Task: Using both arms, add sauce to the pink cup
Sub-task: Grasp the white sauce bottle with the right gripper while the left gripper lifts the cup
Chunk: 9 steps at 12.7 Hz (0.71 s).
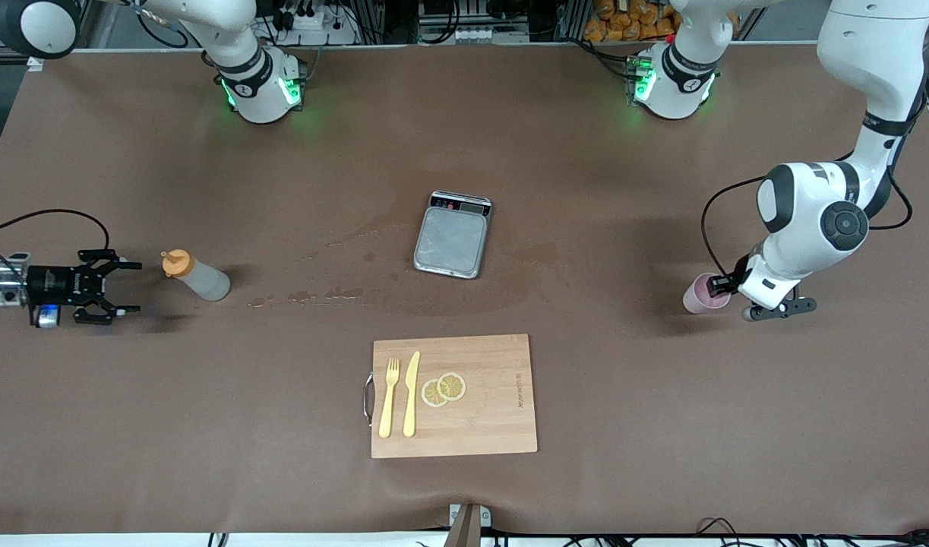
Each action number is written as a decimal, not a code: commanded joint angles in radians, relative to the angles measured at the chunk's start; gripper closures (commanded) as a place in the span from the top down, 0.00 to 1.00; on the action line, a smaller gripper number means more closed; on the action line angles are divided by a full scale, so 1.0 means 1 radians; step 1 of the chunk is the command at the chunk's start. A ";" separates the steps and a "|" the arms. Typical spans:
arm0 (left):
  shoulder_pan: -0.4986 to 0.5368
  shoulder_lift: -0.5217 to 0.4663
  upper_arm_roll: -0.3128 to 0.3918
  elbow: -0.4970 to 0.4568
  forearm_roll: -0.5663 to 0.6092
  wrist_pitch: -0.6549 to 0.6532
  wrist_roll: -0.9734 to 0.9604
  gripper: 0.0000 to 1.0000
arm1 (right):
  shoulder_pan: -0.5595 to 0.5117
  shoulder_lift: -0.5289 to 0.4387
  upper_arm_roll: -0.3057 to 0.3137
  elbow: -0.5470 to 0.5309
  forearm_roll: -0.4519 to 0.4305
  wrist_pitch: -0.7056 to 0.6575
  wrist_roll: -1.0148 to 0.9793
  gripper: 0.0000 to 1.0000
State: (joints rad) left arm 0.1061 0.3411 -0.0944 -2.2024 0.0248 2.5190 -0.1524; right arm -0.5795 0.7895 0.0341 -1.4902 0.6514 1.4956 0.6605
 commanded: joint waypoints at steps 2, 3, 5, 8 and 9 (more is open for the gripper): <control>0.001 -0.026 -0.011 0.003 0.007 0.009 -0.030 0.00 | -0.016 0.066 0.014 0.016 0.059 -0.035 0.027 1.00; -0.002 -0.039 -0.014 0.004 0.007 0.001 -0.032 0.00 | -0.016 0.079 0.013 0.016 0.069 -0.056 0.027 1.00; -0.002 -0.057 -0.042 0.010 0.006 -0.016 -0.064 0.00 | -0.010 0.099 0.015 0.016 0.070 -0.064 0.027 1.00; -0.002 -0.097 -0.112 0.015 0.006 -0.020 -0.143 0.00 | 0.004 0.117 0.018 0.013 0.070 -0.075 0.025 1.00; -0.002 -0.103 -0.151 0.015 0.006 -0.040 -0.186 0.00 | 0.007 0.125 0.018 0.013 0.070 -0.087 0.025 1.00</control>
State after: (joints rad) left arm 0.1036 0.2820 -0.1905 -2.1797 0.0244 2.5166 -0.2700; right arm -0.5758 0.8970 0.0452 -1.4900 0.7029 1.4329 0.6620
